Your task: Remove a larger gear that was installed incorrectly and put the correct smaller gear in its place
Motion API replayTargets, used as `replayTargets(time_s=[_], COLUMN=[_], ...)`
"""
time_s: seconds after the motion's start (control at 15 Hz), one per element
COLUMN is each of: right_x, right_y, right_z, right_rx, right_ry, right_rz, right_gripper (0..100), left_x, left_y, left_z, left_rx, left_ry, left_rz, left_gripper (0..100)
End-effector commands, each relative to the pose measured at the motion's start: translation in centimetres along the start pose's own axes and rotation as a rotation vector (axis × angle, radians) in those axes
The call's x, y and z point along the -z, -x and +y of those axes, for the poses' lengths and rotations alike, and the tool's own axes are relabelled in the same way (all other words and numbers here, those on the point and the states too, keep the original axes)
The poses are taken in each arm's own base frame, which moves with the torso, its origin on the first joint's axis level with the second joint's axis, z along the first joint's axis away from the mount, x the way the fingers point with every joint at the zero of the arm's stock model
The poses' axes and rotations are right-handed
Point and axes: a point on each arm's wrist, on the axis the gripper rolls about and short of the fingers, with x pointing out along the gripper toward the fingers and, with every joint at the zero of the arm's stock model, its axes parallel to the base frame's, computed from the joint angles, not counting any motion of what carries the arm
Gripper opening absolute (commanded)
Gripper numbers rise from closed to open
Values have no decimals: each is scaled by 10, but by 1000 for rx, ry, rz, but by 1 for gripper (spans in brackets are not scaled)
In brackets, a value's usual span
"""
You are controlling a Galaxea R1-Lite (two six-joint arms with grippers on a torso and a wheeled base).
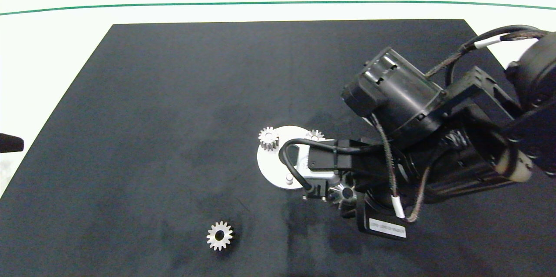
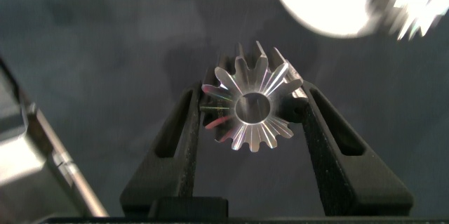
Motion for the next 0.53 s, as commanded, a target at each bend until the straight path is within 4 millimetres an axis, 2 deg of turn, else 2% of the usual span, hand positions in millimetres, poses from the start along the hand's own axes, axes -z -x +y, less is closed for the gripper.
replayTargets(time_s=[0.07, 0.33, 0.53], right_x=[39, 64, 70], right_y=[10, -15, -29], right_z=[6, 24, 33], right_rx=[15, 9, 3], right_ry=[-70, -108, -179], right_rz=[28, 56, 54], right_gripper=[13, 13, 13], left_x=[-1, -1, -1], left_y=[0, 0, 1], left_z=[0, 0, 0], left_rx=[-5, -3, -2], left_ry=[4, 3, 4], left_rz=[5, 2, 1], left_gripper=[100, 100, 100])
